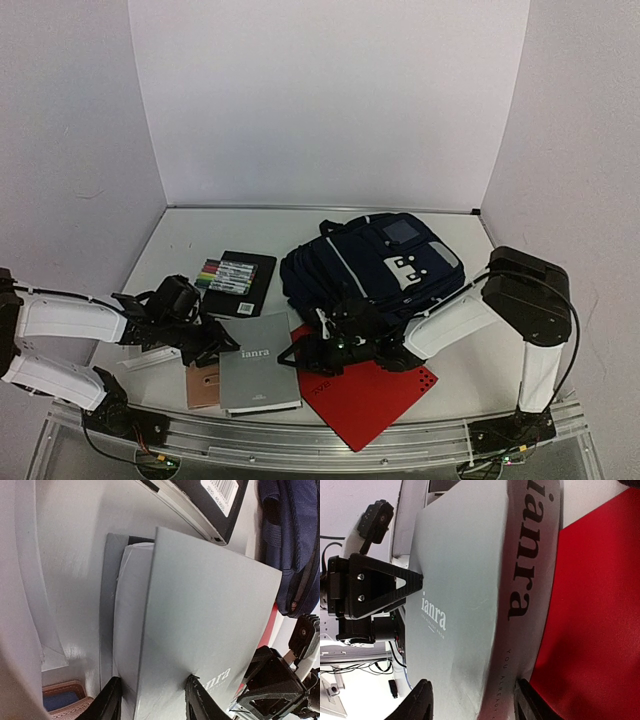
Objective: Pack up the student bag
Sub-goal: Pick up the book from the center of the board.
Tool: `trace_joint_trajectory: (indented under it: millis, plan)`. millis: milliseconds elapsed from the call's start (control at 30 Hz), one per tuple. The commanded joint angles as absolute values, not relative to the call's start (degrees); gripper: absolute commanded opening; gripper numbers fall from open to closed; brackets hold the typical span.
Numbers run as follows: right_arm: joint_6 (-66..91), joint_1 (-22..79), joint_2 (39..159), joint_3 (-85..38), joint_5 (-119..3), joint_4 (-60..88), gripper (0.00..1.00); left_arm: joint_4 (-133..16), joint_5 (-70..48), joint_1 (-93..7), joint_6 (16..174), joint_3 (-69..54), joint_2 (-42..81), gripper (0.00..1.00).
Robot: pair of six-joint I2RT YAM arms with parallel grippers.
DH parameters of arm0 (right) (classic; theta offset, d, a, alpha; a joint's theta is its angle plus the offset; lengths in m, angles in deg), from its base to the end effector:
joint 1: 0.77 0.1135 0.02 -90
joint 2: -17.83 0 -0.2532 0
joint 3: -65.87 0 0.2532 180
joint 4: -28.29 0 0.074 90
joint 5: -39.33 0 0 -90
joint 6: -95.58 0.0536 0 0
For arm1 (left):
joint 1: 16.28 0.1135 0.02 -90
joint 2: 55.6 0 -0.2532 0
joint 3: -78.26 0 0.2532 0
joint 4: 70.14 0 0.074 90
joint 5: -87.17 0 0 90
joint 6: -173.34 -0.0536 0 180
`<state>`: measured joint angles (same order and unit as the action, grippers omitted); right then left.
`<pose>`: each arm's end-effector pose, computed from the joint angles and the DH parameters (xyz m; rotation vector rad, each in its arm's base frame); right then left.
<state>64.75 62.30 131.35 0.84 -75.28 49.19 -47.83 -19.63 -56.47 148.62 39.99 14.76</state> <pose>0.1602 0.3646 0.0992 -0.4139 2.4797 1.5845 0.1599 -0.1553 0.1156 -0.4837 2.7916 -0.9762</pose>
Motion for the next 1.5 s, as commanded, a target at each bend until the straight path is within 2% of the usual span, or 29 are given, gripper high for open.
trace_joint_trajectory:
  millis: [0,133,333,600,867,1000,1167,1467]
  plan:
    - [65.92,63.57,124.74,0.66,-78.84,61.69,0.5,-50.9,-22.41,-57.1,150.65,41.28,13.26,0.28]
    - [65.45,63.62,122.97,1.7,-77.63,61.74,0.51,-55.26,-23.84,-57.15,150.26,42.74,10.41,0.16]
    - [63.59,63.56,121.16,3.92,-72.31,56.83,0.57,-57.95,-23.84,-57.16,148.65,43.1,4.43,0.01]
    - [61.79,63.28,119.43,6.55,-63.08,48.71,0.61,-59.23,-24.01,-57.13,147.41,43.84,1.89,0.0]
    - [60.61,63.25,120.63,9.06,-63.21,48.35,0.67,-64.34,-25.21,-57.11,148.76,47.12,3.51,0.0]
    - [60.1,63.27,118.46,10.61,-62.4,48.3,0.77,-66.25,-25.35,-57.12,149.2,47.05,0.4,0.0]
    - [58.42,63.24,114.52,11.55,-62.77,48.81,0.97,-65.94,-24.16,-57.14,149.04,45.22,-4.97,0.0]
    - [58.9,63.13,111.36,10.58,-66.7,51.9,0.98,-66.05,-26.08,-57.07,148.6,40.58,-8.03,0.0]
